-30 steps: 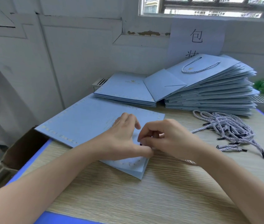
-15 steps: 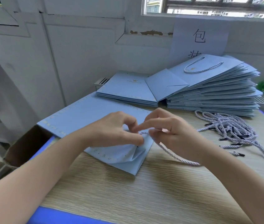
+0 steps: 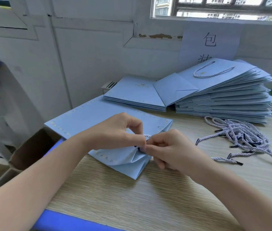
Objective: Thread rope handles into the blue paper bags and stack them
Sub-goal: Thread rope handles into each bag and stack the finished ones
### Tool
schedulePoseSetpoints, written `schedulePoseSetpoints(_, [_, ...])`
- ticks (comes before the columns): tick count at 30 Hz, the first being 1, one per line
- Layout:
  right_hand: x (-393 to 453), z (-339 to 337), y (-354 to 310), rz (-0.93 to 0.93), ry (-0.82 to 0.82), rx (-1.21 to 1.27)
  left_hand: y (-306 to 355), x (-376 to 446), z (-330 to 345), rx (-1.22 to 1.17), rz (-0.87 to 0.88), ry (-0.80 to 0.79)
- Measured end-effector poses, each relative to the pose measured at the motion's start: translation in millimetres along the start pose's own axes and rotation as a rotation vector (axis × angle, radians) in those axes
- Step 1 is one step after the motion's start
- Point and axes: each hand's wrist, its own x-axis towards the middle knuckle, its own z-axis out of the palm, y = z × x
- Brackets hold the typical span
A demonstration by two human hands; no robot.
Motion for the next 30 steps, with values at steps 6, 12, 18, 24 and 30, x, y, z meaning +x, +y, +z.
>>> schedulePoseSetpoints(6, [0.9,-5.5,-2.0,0.010,-0.054,-0.094,-8.7,1.6,-2.0,0.104,-0.030,-0.109])
schedulePoseSetpoints(12, [-1.5,-53.9,6.5,-0.010,0.294,-0.408,-13.7,2.0,-4.4,0.161,-0.032,-0.146])
schedulePoseSetpoints(18, [-1.8,-58.0,9.4,-0.057,0.277,-0.334,-18.2,8.6,7.6,0.284,0.019,0.091])
schedulePoseSetpoints(24, [2.0,-53.0,21.3,0.005,0.123,-0.659,-20.5,11.9,12.6,0.272,0.045,0.158])
schedulePoseSetpoints(30, [8.9,-51.5,29.6,-0.067,0.203,-0.629,-18.3,12.3,18.3,0.323,0.011,0.092])
